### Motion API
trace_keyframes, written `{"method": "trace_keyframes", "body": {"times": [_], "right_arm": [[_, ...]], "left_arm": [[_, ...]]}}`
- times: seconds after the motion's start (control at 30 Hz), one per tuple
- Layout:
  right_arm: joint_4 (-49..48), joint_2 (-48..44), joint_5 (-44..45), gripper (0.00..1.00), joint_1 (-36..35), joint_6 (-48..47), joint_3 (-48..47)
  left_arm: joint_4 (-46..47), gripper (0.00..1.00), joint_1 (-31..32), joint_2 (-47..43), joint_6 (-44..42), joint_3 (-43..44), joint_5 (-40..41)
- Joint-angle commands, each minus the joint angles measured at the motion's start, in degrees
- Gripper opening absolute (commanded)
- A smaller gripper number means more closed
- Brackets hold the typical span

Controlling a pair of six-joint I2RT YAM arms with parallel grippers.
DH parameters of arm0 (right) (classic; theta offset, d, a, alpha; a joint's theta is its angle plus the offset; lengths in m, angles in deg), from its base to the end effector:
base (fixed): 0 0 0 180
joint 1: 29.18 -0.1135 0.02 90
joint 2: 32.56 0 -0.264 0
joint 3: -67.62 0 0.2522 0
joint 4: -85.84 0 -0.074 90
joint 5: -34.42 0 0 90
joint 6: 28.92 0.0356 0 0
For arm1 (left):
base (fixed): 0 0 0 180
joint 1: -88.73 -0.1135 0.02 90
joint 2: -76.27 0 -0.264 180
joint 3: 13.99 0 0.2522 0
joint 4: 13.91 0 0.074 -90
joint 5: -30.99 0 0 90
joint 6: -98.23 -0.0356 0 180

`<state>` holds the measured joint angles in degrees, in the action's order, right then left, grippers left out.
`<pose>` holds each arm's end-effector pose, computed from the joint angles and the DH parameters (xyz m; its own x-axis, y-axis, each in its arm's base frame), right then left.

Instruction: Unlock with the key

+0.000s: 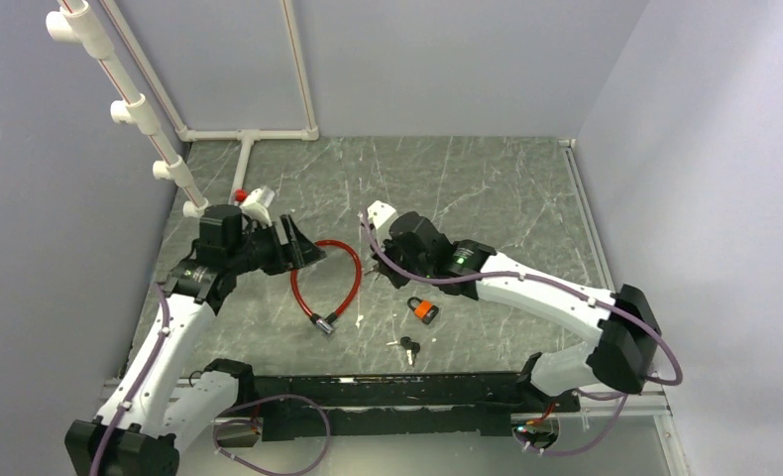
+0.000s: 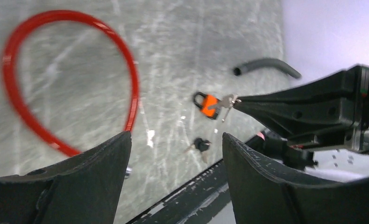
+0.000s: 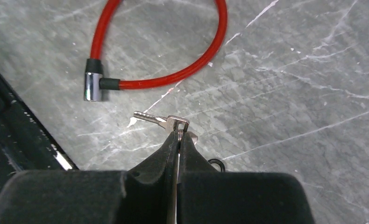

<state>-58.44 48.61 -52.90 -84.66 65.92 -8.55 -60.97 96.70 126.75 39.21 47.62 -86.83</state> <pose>0.1792 0.2576 0.2809 -0.4361 -0.4854 -0.7578 -0.7689 0.6385 0.0336 0.1808 -0.0421 0.3039 -0.7540 -0.3541 -0.5533 0.1269 0.7479 -0.6516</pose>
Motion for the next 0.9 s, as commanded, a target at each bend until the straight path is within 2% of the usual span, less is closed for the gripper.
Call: {"method": "trace_keyframes", "body": {"times": [0.0,0.1,0.17,0.43,0.57,0.87], "right_arm": [[-0.5,-5.0,0.5,0.0,0.0,3.1,-1.3],[-0.2,-7.5,0.7,0.0,0.0,5.4,-1.8],[-0.5,-8.9,1.2,0.0,0.0,6.9,-1.8],[-0.9,-11.3,2.8,0.0,0.0,10.5,-2.0],[-1.7,-12.3,2.1,0.0,0.0,11.5,-1.7],[-2.3,-13.0,1.6,0.0,0.1,12.3,-2.0]], "left_arm": [[17.4,0.75,7.5,-0.5,4.4,-1.8,-7.0],[25.9,0.71,12.3,-0.3,4.6,-3.3,-10.7],[28.5,0.69,14.8,0.5,4.4,-3.4,-10.9],[39.6,0.6,19.2,4.6,7.9,-6.2,-10.5],[38.0,0.58,21.2,6.1,6.1,-5.2,-8.1],[39.7,0.54,22.7,7.6,6.8,-6.1,-8.9]]}}
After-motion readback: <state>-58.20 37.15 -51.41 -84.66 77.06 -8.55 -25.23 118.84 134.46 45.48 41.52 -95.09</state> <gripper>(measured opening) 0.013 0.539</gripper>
